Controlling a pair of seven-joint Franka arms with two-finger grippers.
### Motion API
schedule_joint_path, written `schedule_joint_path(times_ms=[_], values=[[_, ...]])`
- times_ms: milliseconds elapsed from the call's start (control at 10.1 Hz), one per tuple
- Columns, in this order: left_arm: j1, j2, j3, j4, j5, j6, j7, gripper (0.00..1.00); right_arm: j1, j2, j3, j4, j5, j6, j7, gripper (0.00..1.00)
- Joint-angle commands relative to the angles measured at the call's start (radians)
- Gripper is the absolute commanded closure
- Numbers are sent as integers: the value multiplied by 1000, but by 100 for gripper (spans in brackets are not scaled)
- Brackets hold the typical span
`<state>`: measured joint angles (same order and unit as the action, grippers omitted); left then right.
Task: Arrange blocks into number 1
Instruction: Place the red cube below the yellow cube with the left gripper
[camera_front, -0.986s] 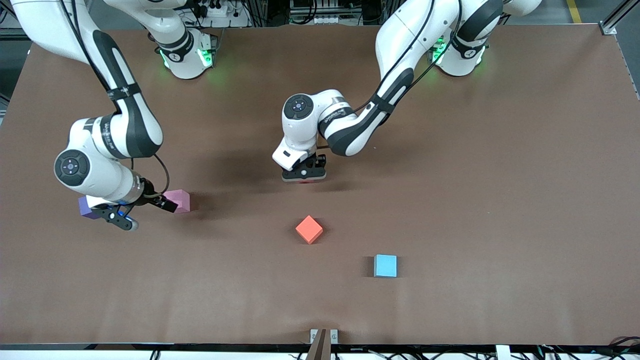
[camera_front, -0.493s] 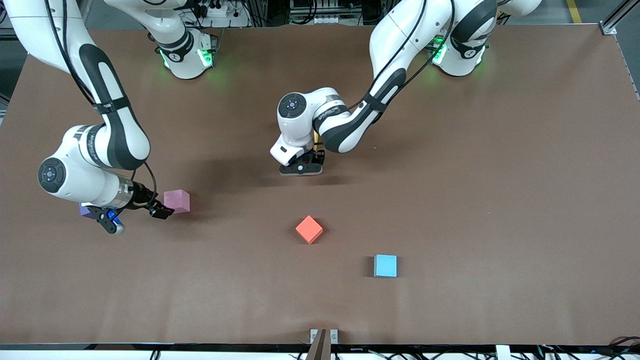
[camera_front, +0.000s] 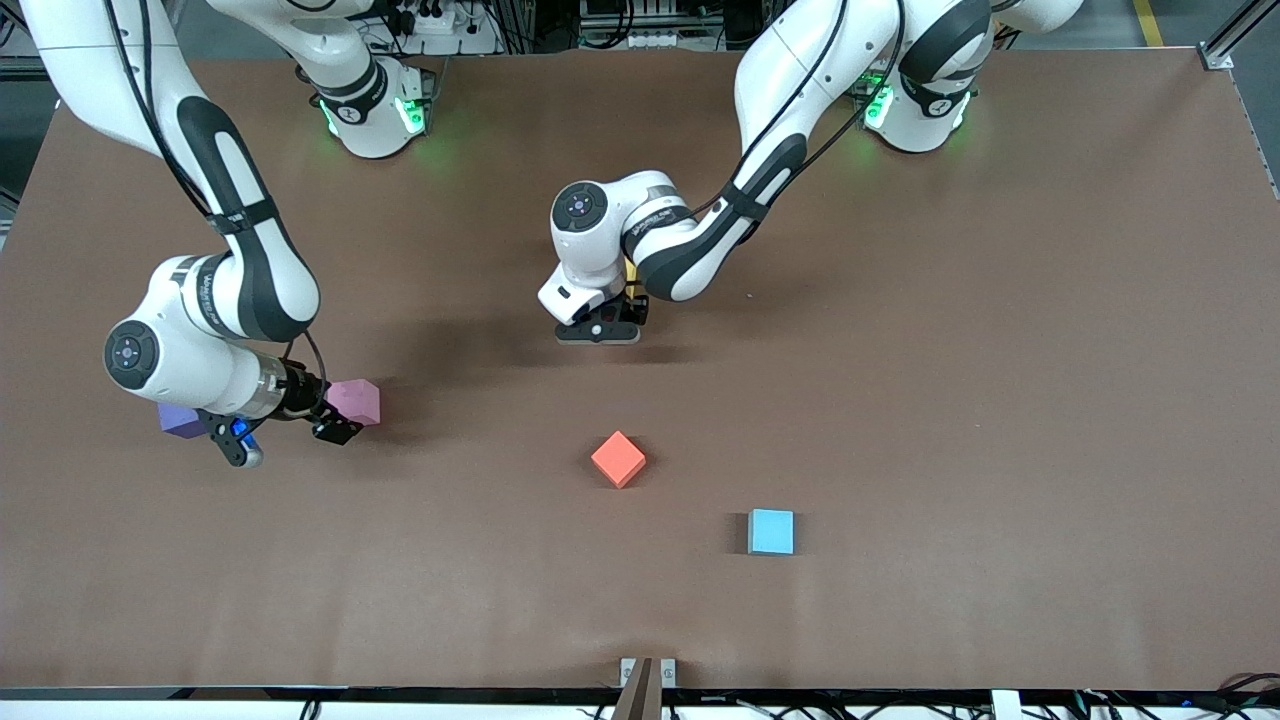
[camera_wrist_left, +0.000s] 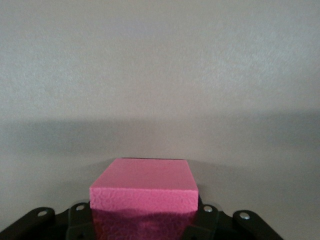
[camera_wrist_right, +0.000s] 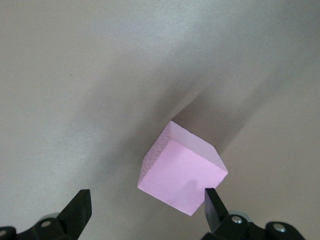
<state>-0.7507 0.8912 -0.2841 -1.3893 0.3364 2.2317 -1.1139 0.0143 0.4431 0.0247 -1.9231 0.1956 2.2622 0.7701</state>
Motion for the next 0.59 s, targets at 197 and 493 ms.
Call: schedule_joint_path(times_ms=[197, 493], values=[[-9, -15, -4, -26, 18, -12, 20, 100, 6, -9, 0, -25, 19, -9, 127, 0], [-12, -20, -12, -45, 16, -12, 22, 100, 12, -20, -34, -56, 21, -26, 133, 0]])
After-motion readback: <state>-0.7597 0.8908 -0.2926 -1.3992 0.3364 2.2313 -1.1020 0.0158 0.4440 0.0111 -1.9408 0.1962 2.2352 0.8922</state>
